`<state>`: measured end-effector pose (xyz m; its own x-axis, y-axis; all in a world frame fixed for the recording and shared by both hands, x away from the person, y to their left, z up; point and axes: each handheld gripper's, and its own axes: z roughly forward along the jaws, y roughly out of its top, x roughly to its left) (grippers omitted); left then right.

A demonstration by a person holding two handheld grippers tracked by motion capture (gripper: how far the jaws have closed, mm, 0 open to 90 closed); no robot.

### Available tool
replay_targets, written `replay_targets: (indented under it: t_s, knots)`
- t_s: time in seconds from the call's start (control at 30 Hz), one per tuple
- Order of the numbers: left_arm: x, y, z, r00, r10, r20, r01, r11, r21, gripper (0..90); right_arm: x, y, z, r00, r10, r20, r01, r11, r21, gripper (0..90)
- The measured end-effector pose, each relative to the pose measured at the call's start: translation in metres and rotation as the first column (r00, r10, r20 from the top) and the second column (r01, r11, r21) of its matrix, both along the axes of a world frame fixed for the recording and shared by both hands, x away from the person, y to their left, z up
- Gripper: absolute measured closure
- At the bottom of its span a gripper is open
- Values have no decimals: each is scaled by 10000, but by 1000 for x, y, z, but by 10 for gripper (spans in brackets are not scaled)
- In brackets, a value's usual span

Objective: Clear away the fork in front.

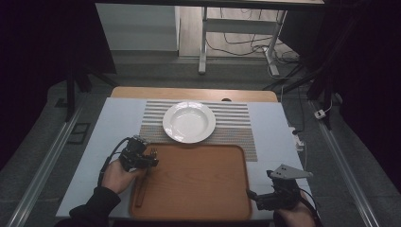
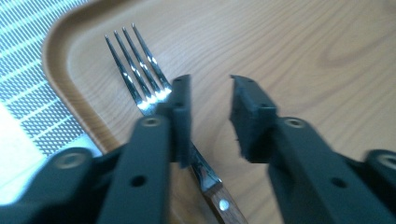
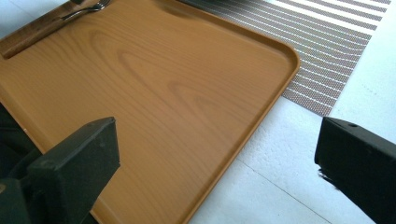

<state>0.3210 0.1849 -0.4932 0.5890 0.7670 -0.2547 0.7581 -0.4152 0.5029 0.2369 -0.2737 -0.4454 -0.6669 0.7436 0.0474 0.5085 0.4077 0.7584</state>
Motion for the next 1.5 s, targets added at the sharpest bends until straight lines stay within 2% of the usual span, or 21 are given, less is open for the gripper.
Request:
replay_targets:
  t_s: [0.1, 0.2, 0.3, 0.47, 0.7, 0.87, 1.0, 1.2, 1.3, 1.37, 1.5]
  knots:
    - [-8, 5, 7, 9973, -333, 658, 350, 9991, -253, 517, 0, 0, 0, 10000, -14, 17, 14, 10000, 2, 3]
    - [-17, 10, 14, 9928, -419, 1119, 485, 9972, -568, 379, 0, 0, 0, 10000, -35, -2, 35, 10000, 0, 3]
    - [-28, 15, 20, 9914, -410, 1242, 524, 9946, -893, 283, 0, 0, 0, 10000, -16, 32, 16, 10000, -23, 3]
    - [-46, 28, 25, 9918, -171, 1266, 361, 9882, -1492, 216, 0, 0, 0, 10000, -14, 27, 14, 10000, -10, 3]
    - [-74, 45, 28, 9867, 228, 1609, 53, 9851, -1720, 86, -1, 0, 0, 10000, -62, 37, 62, 10000, 1, 3]
    - [-92, 58, 28, 9842, 533, 1687, -200, 9809, -1934, 47, -1, 0, 0, 10000, -54, 50, 54, 10000, -1, 3]
    - [-103, 69, 23, 9846, 746, 1580, -397, 9761, -2135, 36, -1, 0, 0, 10000, -73, 47, 73, 10000, -1, 3]
    - [-118, 81, 18, 9841, 970, 1486, -624, 9730, -2223, 20, -1, 0, 0, 9999, -80, 62, 80, 10000, 7, 3]
    - [-124, 86, 15, 9835, 1106, 1433, -789, 9744, -2105, 12, -1, 0, 0, 9999, -77, 71, 77, 10000, -6, 3]
    - [-127, 88, 13, 9850, 1161, 1273, -924, 9795, -1788, 7, -2, 1, 0, 9999, -86, 94, 86, 9999, -60, 3]
    - [-130, 90, 13, 9840, 1321, 1193, -1115, 9800, -1650, 0, -1, 1, 0, 9999, -91, 85, 92, 9999, -85, 3]
